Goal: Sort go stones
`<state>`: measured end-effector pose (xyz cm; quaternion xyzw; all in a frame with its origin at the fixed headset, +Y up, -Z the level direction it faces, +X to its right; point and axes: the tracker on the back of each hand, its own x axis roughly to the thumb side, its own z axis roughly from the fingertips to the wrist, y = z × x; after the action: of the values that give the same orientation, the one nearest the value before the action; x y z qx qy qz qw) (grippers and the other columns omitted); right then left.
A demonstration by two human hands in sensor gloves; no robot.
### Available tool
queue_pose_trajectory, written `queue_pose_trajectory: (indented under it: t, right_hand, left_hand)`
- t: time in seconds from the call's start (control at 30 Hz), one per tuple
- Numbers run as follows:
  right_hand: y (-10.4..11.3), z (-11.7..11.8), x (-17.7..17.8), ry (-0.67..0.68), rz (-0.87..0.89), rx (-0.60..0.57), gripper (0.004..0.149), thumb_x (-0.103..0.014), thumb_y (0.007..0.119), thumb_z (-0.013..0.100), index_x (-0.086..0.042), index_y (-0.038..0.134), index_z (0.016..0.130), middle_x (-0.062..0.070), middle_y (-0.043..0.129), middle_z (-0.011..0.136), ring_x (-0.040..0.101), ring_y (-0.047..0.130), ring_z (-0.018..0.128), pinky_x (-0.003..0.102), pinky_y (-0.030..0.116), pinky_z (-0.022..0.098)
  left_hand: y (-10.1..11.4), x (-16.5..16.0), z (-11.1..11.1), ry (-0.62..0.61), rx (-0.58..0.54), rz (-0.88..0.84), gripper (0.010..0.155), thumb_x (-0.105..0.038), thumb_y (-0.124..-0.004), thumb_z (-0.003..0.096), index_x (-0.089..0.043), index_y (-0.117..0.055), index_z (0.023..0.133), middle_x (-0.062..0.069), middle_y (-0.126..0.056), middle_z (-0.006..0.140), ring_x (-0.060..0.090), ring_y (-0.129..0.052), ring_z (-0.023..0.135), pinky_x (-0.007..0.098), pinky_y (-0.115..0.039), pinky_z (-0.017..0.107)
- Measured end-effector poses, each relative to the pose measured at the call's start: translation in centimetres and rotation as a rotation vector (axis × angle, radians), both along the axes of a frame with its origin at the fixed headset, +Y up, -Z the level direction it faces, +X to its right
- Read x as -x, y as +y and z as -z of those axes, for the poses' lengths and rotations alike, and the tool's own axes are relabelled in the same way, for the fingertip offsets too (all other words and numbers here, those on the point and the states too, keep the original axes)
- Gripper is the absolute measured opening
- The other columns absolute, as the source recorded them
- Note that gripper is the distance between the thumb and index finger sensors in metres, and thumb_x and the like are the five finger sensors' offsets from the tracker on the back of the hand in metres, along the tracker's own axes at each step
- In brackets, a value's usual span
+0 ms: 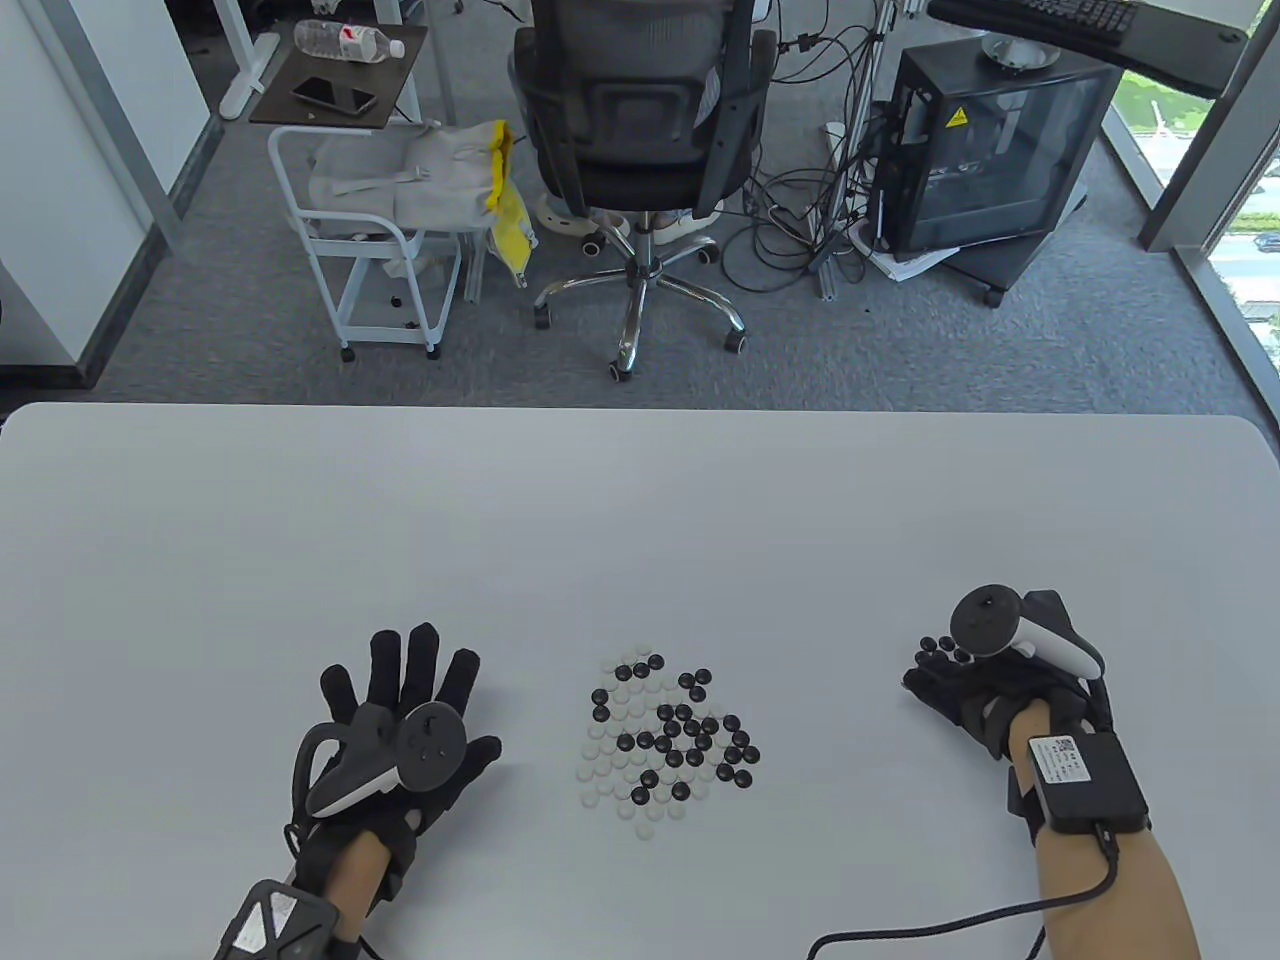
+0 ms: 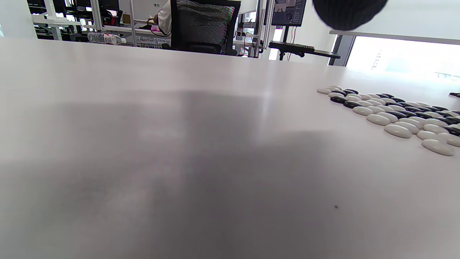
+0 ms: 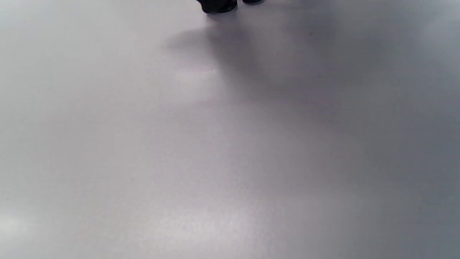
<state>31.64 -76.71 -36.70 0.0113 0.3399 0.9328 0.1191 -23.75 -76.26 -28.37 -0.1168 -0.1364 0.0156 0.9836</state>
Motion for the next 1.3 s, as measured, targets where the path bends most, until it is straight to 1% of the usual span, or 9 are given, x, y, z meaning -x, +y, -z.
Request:
queue_pose_trajectory:
  t: [0.13,0.27,0.37,0.47,0.57,0.7,0.9,1.07,1.3]
  right_hand:
    - [0.0,0.0,-0.2,0.002,0.005,-0.036,0.071,-0.052,0.048,0.061,-0.010,0.049,0.118,0.042,0.003,0.112,0.067,-0.007,0.092,0.093,0.012,0.056]
    - [1.4,0.4,0.6,-0.003,0.049,-0.087,0.071,-0.052,0.049,0.061,-0.008,0.055,0.117,0.042,0.005,0.113,0.067,-0.005,0.092,0.093,0.012,0.056]
    - [2.9,1.0,2.5,0.034,0.097,-0.125,0.070,-0.052,0.049,0.061,-0.007,0.060,0.115,0.042,0.009,0.114,0.067,-0.004,0.093,0.093,0.014,0.057]
    - [3.7,1.7,6.0,0.106,0.162,-0.110,0.071,-0.052,0.049,0.062,-0.006,0.065,0.114,0.042,0.010,0.115,0.067,-0.003,0.093,0.093,0.014,0.057]
    - [3.6,2.1,10.0,0.202,0.217,-0.067,0.070,-0.051,0.050,0.062,-0.007,0.067,0.113,0.042,0.011,0.115,0.067,-0.003,0.093,0.093,0.014,0.057]
    - [2.6,2.2,15.5,0.344,0.244,-0.032,0.069,-0.051,0.049,0.062,-0.008,0.064,0.114,0.041,0.009,0.115,0.067,-0.004,0.093,0.093,0.014,0.057]
    - [0.7,2.9,20.3,0.422,0.217,0.022,0.071,-0.052,0.048,0.062,-0.008,0.054,0.117,0.042,0.005,0.113,0.067,-0.005,0.092,0.093,0.013,0.057]
    - [-0.5,4.1,20.5,0.387,0.154,0.052,0.070,-0.052,0.048,0.061,-0.010,0.053,0.118,0.042,0.005,0.112,0.067,-0.005,0.091,0.092,0.013,0.056]
    - [0.4,6.4,14.8,0.187,-0.012,0.009,0.070,-0.052,0.048,0.061,-0.009,0.055,0.116,0.041,0.005,0.113,0.066,-0.007,0.092,0.092,0.011,0.056]
  left_hand:
    - [0.2,-0.2,-0.2,-0.005,-0.009,0.008,0.086,-0.062,-0.054,0.0587,-0.018,-0.014,0.120,0.024,0.011,0.118,0.056,0.012,0.101,0.084,0.001,0.053]
    - [0.3,-0.3,-0.2,-0.008,-0.016,0.006,0.085,-0.062,-0.055,0.0588,-0.018,-0.014,0.120,0.023,0.011,0.118,0.056,0.012,0.101,0.084,0.001,0.053]
    - [0.1,-0.3,-0.1,-0.004,-0.005,0.008,0.085,-0.062,-0.055,0.0587,-0.019,-0.014,0.120,0.023,0.011,0.118,0.056,0.012,0.101,0.084,0.001,0.053]
    - [0.0,-0.2,0.0,0.000,-0.001,0.008,0.085,-0.061,-0.055,0.0587,-0.018,-0.014,0.120,0.023,0.011,0.118,0.056,0.012,0.101,0.084,0.001,0.053]
    - [0.1,-0.2,-0.1,0.002,-0.005,0.003,0.085,-0.061,-0.055,0.0588,-0.018,-0.014,0.120,0.023,0.011,0.118,0.056,0.012,0.101,0.084,0.001,0.053]
    - [0.4,-0.1,-0.3,0.000,-0.015,-0.004,0.085,-0.061,-0.055,0.0589,-0.019,-0.014,0.120,0.023,0.011,0.118,0.056,0.012,0.101,0.084,0.001,0.053]
    - [0.5,0.1,-0.3,0.002,-0.017,-0.013,0.085,-0.061,-0.055,0.0587,-0.018,-0.014,0.120,0.023,0.011,0.118,0.056,0.012,0.101,0.084,0.001,0.053]
    - [0.5,0.2,-0.4,0.001,-0.021,-0.022,0.085,-0.061,-0.055,0.0587,-0.019,-0.014,0.120,0.023,0.011,0.118,0.056,0.012,0.101,0.084,0.001,0.053]
    - [0.6,0.5,-0.4,0.006,-0.019,-0.026,0.085,-0.061,-0.055,0.0588,-0.019,-0.014,0.120,0.023,0.011,0.118,0.056,0.012,0.101,0.084,0.001,0.053]
